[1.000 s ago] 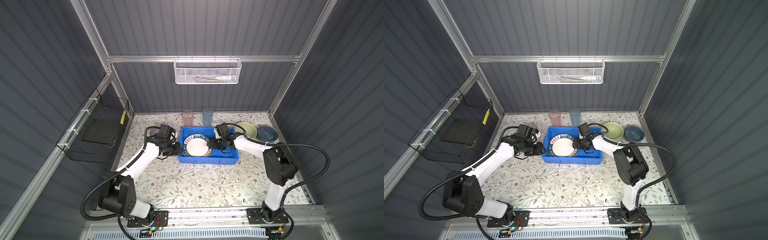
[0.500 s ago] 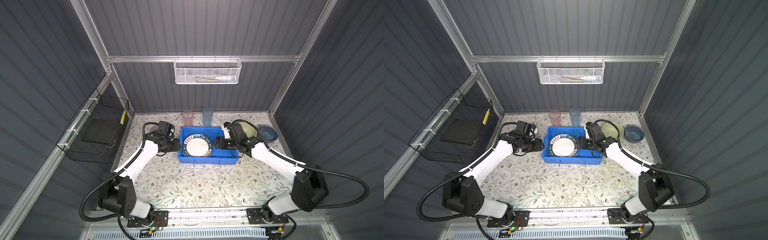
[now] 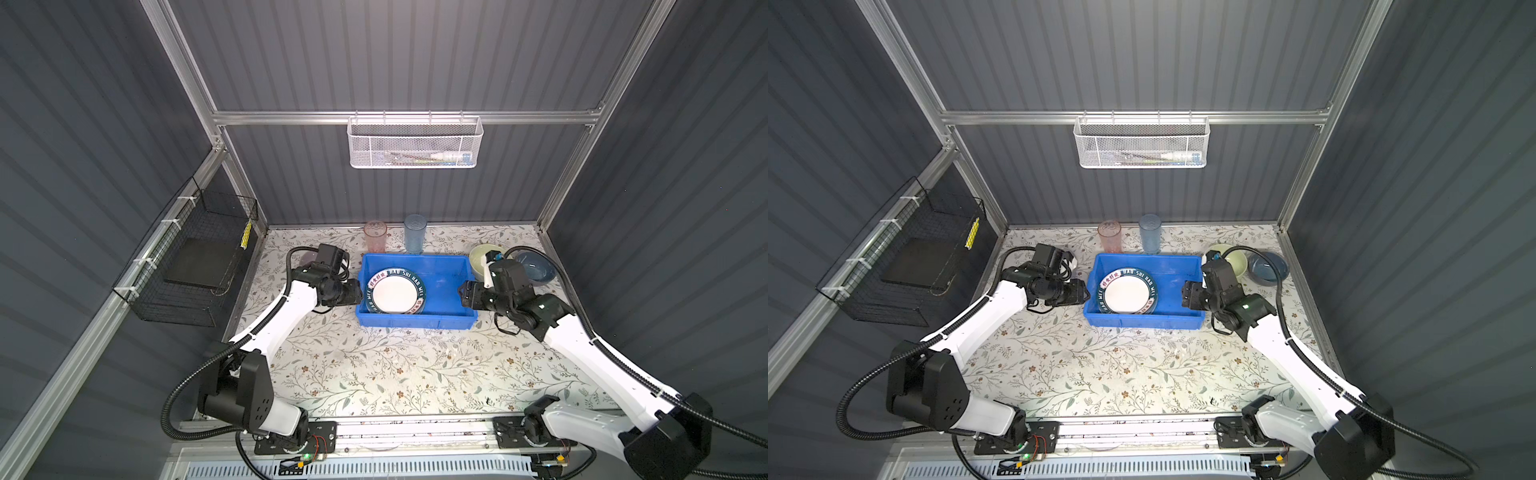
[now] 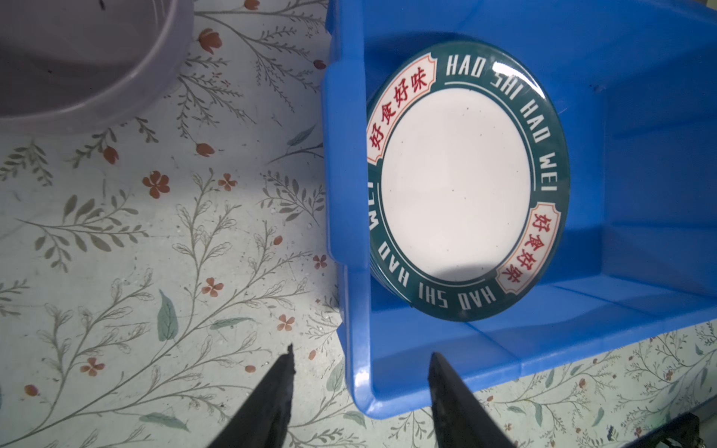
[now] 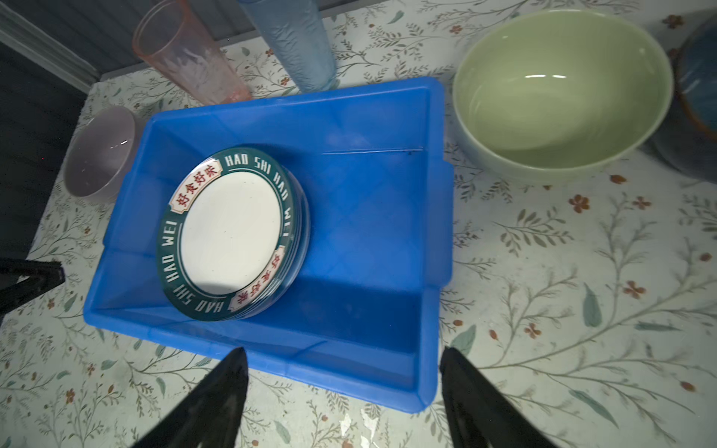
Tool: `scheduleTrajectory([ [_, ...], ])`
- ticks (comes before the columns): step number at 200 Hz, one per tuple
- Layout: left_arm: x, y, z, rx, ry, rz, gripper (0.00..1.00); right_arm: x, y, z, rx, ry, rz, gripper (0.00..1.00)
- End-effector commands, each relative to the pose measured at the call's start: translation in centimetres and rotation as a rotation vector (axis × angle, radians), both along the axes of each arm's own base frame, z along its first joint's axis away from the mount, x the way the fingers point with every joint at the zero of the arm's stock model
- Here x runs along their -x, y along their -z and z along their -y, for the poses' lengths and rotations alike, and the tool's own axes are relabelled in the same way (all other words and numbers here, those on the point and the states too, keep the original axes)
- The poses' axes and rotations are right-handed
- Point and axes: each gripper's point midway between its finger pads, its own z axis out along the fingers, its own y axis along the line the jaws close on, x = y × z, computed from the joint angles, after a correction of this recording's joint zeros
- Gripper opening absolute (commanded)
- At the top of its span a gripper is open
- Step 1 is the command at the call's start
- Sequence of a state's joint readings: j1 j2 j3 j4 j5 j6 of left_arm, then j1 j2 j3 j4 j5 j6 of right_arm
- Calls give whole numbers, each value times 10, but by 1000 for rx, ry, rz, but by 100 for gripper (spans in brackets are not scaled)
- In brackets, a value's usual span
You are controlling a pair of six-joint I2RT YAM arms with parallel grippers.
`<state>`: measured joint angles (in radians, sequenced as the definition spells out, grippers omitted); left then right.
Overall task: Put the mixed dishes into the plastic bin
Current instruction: 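Withdraw both grippers from the bin to its near corners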
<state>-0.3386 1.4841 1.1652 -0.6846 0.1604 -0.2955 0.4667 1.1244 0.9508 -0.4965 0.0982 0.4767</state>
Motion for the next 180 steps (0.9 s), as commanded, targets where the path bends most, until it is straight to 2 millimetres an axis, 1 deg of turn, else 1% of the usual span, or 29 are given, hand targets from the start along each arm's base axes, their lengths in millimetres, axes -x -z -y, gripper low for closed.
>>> scheduleTrajectory([
  [1,8,17,6,25,52,-53,56,8,26,22,62,74,-73,75],
  [22,12,26,15,59,100,-87,51,8,44,25,76,90,-116,70],
  [59,11,39,14,41,97,-119,48,4,76,24,112,102,-206,57],
  [77,12,44,15,45,98,-141,42,1,89,22,122,96,-239,52],
  [87,14,46,15,44,99,-153,40,0,94,20,130,90,-256,50],
  [120,25,48,13,51,90,-165,33,5,103,15,126,60,-307,37],
  [134,31,49,11,57,82,-176,30,11,106,10,107,35,-324,29],
  [143,37,48,10,59,76,-186,28,17,107,7,91,13,-336,21],
  [153,44,49,8,57,62,-200,27,22,107,4,83,-1,-344,17],
  [164,53,50,6,54,47,-211,25,30,107,2,84,-17,-354,14],
  [180,70,51,6,43,43,-229,24,44,106,1,104,-30,-376,14],
])
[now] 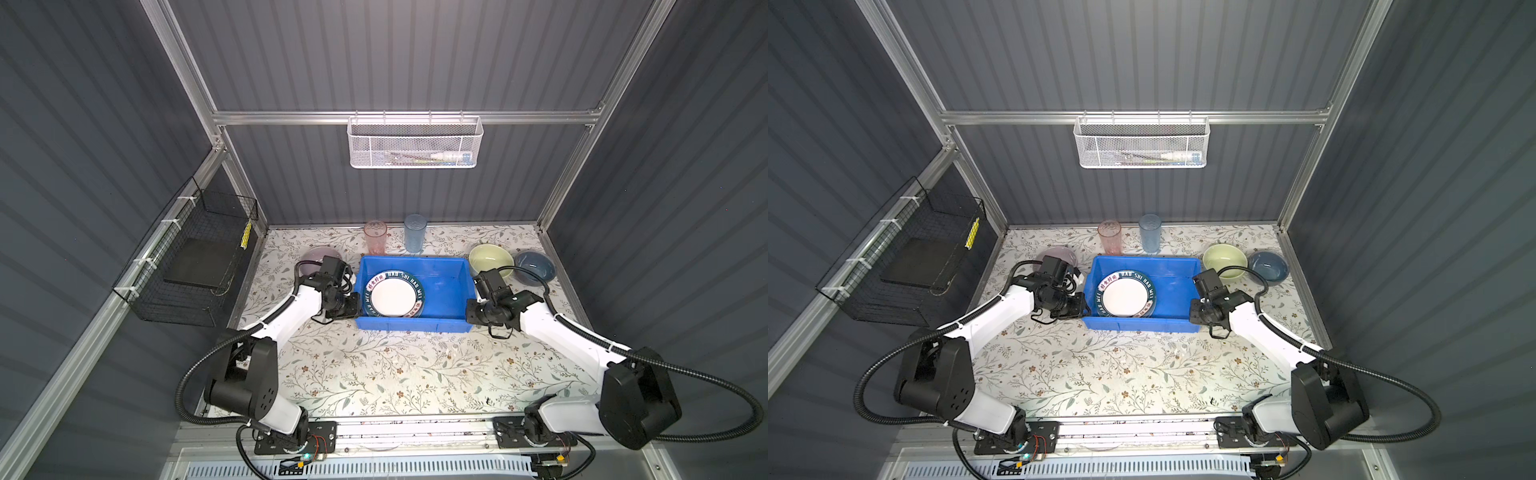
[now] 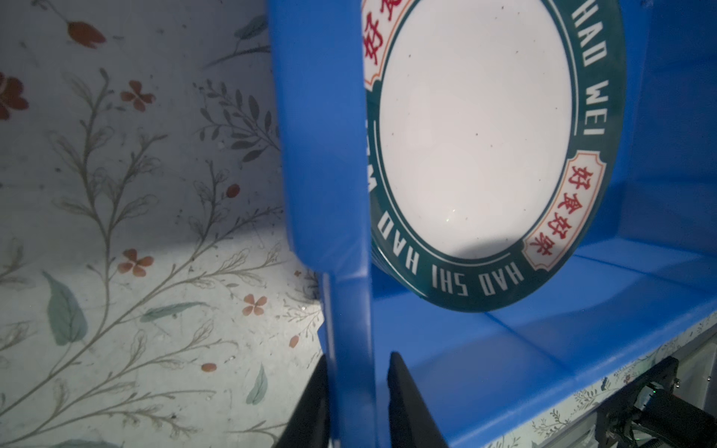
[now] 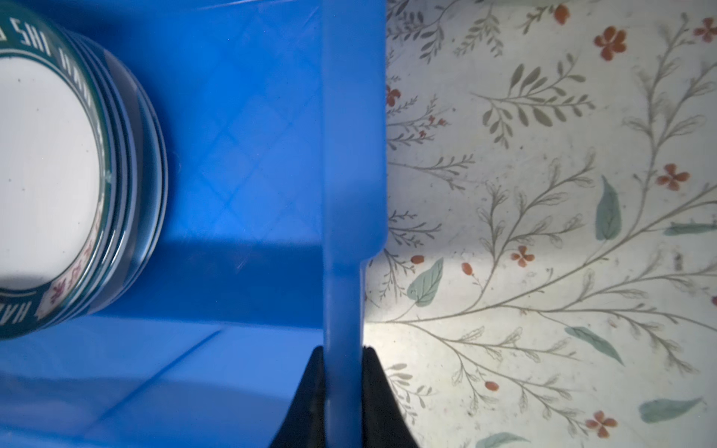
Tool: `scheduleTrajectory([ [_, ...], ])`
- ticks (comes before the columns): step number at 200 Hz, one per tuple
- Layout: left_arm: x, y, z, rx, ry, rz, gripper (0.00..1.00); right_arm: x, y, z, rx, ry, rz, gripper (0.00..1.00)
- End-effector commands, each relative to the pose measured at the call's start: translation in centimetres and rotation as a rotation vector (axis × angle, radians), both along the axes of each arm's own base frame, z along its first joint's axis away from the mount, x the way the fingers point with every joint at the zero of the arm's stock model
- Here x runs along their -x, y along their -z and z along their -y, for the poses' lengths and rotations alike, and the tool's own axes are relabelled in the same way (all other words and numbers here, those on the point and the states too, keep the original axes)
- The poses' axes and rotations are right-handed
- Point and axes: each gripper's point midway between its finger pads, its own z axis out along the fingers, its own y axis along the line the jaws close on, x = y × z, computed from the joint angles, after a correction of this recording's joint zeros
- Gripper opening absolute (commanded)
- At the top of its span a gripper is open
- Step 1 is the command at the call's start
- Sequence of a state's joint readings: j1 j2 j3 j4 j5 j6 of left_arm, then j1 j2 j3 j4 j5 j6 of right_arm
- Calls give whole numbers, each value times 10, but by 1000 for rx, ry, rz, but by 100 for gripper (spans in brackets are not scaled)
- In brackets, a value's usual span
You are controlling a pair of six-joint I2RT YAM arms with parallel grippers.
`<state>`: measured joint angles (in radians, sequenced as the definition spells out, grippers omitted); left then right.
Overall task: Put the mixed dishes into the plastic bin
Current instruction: 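Withdraw both grippers from the bin to its near corners, then grasp pale green bowl rim with right gripper while left nears pink bowl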
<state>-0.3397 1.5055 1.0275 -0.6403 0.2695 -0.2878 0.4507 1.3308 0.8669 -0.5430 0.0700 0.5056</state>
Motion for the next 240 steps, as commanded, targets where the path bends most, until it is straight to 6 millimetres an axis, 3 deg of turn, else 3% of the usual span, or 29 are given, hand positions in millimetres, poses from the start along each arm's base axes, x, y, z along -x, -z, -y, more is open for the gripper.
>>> scheduleTrajectory([
  [1,39,5,-2,-16,-7,-93,24,27,2,-8,-14,-48,-63,14],
  [29,74,4,-8,-115,-24,-88,24,56,4,-14,0,-74,-97,15],
  [67,112,6,-14,-75,-54,-119,24,86,12,-8,19,-56,-130,16],
  [97,113,-3,-11,-50,-45,-89,32,90,17,-2,20,-31,-132,24],
  [114,112,-7,-14,-76,-34,-84,37,86,0,-4,-10,-31,-77,39],
  [140,100,-30,-21,-111,-41,-1,49,72,-32,-1,-1,-42,18,62],
  [156,90,-48,-23,-122,-21,75,59,61,-53,8,21,-21,90,70],
  [189,63,-86,-27,-153,2,264,78,29,-85,25,-33,43,206,77],
  [208,46,-101,-30,-178,1,341,87,3,-97,45,-63,136,265,80],
  [233,20,-108,-36,-204,7,385,90,-33,-99,73,-122,250,279,80],
  [240,11,-108,-40,-207,-6,397,90,-45,-91,80,-132,282,250,80],
])
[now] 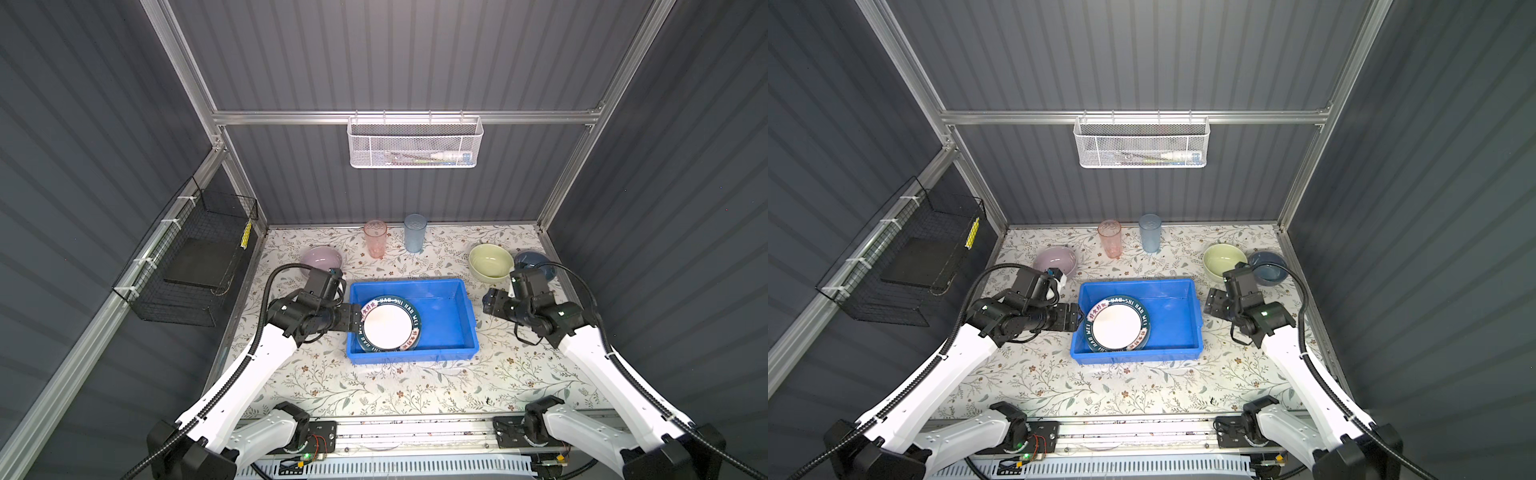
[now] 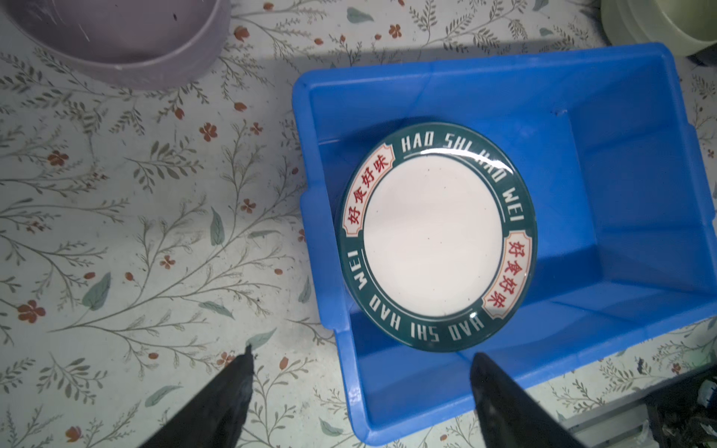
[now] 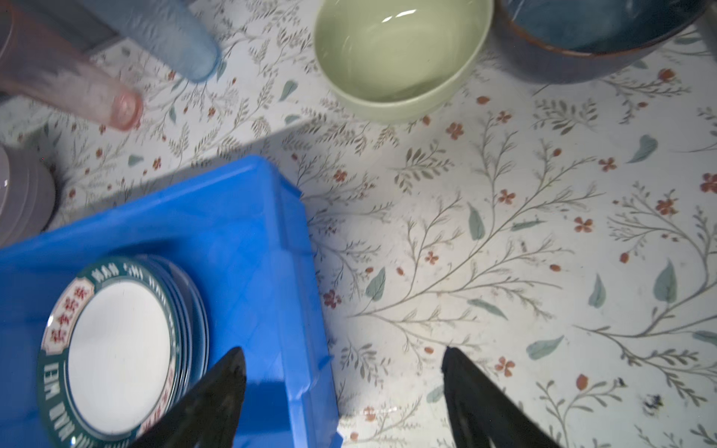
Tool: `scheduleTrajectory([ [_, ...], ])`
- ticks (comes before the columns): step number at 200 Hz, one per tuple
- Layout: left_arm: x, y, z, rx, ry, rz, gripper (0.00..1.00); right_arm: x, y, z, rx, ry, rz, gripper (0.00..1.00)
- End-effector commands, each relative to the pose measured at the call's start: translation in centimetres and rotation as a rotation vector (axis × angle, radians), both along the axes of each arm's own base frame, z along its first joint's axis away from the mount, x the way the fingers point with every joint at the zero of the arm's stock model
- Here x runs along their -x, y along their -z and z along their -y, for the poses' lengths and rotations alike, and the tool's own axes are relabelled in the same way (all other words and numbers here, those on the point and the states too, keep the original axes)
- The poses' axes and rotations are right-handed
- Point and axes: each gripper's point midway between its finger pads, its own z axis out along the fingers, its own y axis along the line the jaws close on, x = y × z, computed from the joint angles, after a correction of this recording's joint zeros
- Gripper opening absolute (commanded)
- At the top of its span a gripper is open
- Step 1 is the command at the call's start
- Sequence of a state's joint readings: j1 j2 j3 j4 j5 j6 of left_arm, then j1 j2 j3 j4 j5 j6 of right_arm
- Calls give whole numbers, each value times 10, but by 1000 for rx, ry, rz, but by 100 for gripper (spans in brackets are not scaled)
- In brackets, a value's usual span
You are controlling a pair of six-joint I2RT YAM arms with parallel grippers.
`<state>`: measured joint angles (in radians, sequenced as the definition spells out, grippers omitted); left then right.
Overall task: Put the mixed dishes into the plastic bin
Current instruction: 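Grasp pale green bowl rim with right gripper while left nears pink bowl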
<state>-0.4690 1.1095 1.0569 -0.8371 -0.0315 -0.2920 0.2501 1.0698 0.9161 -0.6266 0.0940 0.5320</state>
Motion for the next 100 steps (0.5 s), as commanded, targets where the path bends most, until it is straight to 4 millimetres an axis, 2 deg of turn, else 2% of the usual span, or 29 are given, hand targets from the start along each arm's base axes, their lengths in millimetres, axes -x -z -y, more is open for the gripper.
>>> scheduleTrajectory([
  [1,-30,-10,-12,-56,6,86,90,-38,-7,14,-62,49,38,80],
  [28,-58,-11,-32,-58,-45,145,93,-78,10,38,-109,145,-15,79],
  [56,-71,-18,-38,-64,-60,187,94,-111,31,47,-108,174,-70,76],
  [73,-76,-18,-45,-92,-86,201,95,-123,46,52,-89,200,-103,74],
  [100,-75,-23,-67,-147,-188,249,97,-134,72,59,-88,256,-133,74],
])
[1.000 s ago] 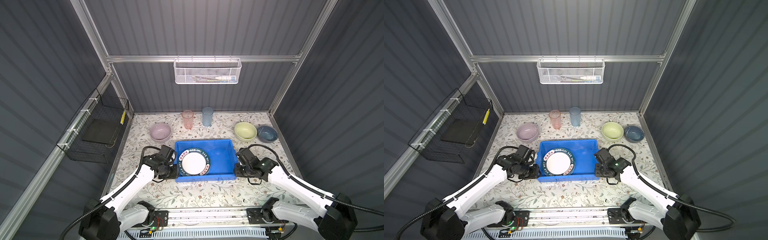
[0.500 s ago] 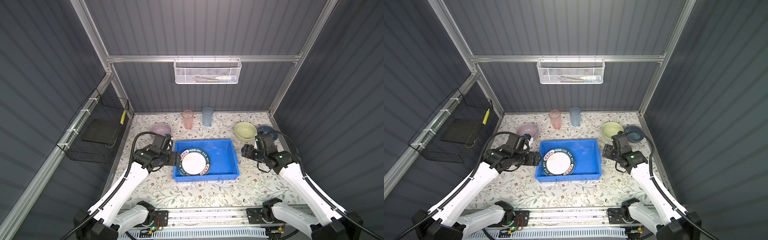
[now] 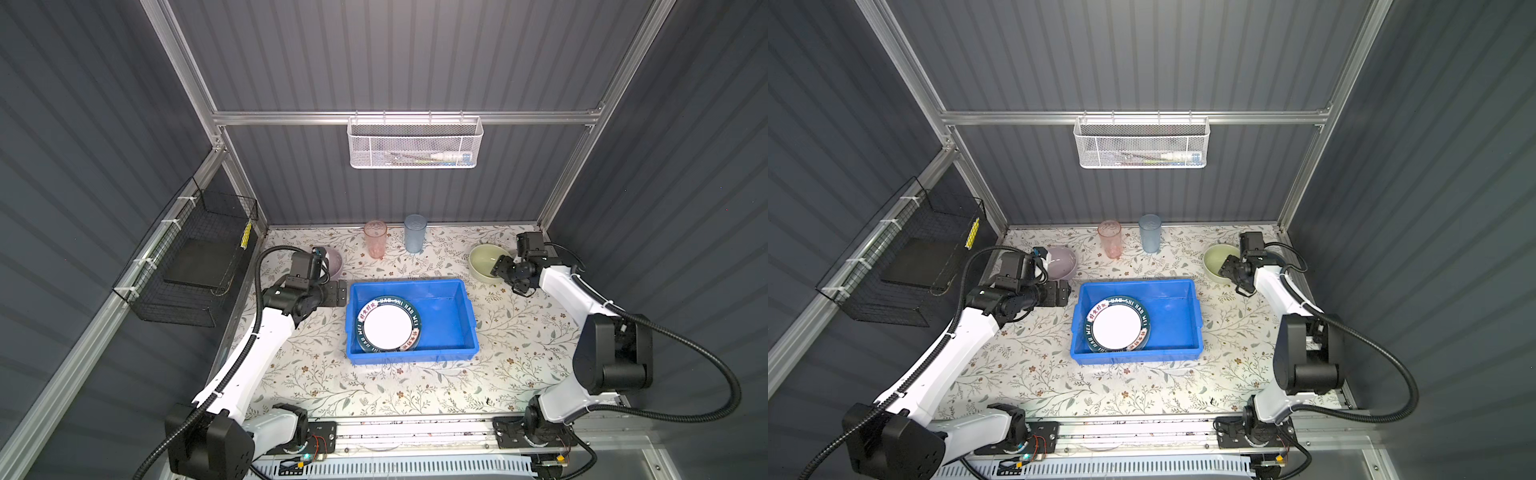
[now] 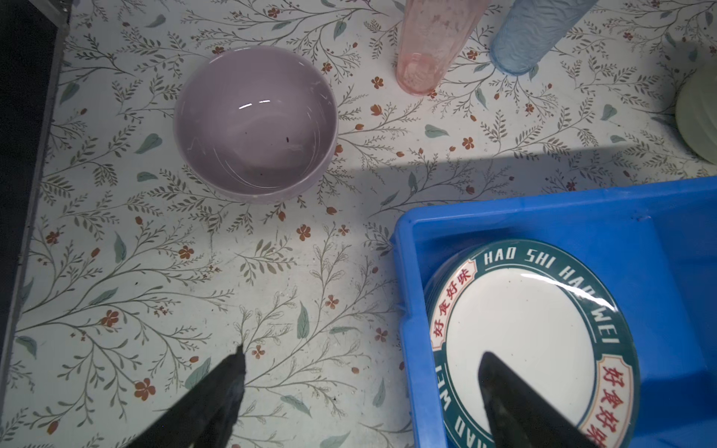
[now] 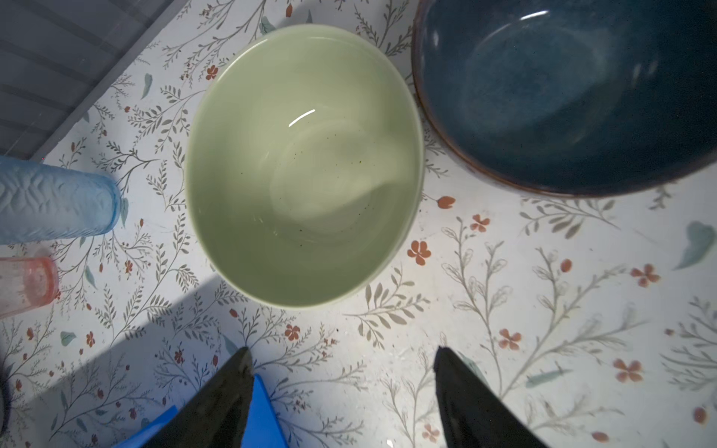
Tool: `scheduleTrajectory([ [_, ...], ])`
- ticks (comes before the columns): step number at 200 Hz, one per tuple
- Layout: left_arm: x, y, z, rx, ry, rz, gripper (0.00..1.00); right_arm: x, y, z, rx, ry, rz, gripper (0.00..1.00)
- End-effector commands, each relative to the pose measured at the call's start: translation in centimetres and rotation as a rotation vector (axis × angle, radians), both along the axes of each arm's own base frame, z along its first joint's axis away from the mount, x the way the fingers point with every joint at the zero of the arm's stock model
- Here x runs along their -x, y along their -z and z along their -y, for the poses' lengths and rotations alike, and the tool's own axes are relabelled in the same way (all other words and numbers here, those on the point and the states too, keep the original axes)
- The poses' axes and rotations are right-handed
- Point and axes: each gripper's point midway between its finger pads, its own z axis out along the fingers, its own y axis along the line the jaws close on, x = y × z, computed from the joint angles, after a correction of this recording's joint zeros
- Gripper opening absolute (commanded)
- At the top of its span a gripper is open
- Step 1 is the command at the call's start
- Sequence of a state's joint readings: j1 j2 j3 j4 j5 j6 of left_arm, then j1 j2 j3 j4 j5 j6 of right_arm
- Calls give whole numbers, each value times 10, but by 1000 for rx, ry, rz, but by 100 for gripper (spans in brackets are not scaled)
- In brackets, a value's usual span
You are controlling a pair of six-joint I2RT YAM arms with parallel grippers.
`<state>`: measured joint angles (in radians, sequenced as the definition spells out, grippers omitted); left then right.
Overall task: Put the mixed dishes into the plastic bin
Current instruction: 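Grasp pale green bowl rim with right gripper while left nears pink bowl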
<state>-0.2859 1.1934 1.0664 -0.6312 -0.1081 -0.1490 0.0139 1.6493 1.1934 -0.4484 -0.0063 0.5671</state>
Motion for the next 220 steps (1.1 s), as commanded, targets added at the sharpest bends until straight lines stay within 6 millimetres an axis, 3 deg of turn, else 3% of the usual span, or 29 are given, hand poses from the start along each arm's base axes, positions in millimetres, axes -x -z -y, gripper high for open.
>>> scheduleTrajectory([
  [1,-5,-12,-20,-54,-73,79,97,-10,10,7,0,54,-1,74],
  [31,-1,-13,-15,-23,-48,97,100,-12,39,8,-6,86,-57,74],
  [87,-4,1,-12,-34,-36,35,100,-33,53,6,-22,88,-50,68],
  [138,-3,4,-12,-29,-34,30,100,-32,60,0,-40,49,-72,41],
  [158,-4,5,-13,-33,-38,25,100,-30,61,-4,-48,19,-75,37],
  [220,-2,10,-12,-30,-37,12,100,-30,49,-12,-68,-35,-63,9],
])
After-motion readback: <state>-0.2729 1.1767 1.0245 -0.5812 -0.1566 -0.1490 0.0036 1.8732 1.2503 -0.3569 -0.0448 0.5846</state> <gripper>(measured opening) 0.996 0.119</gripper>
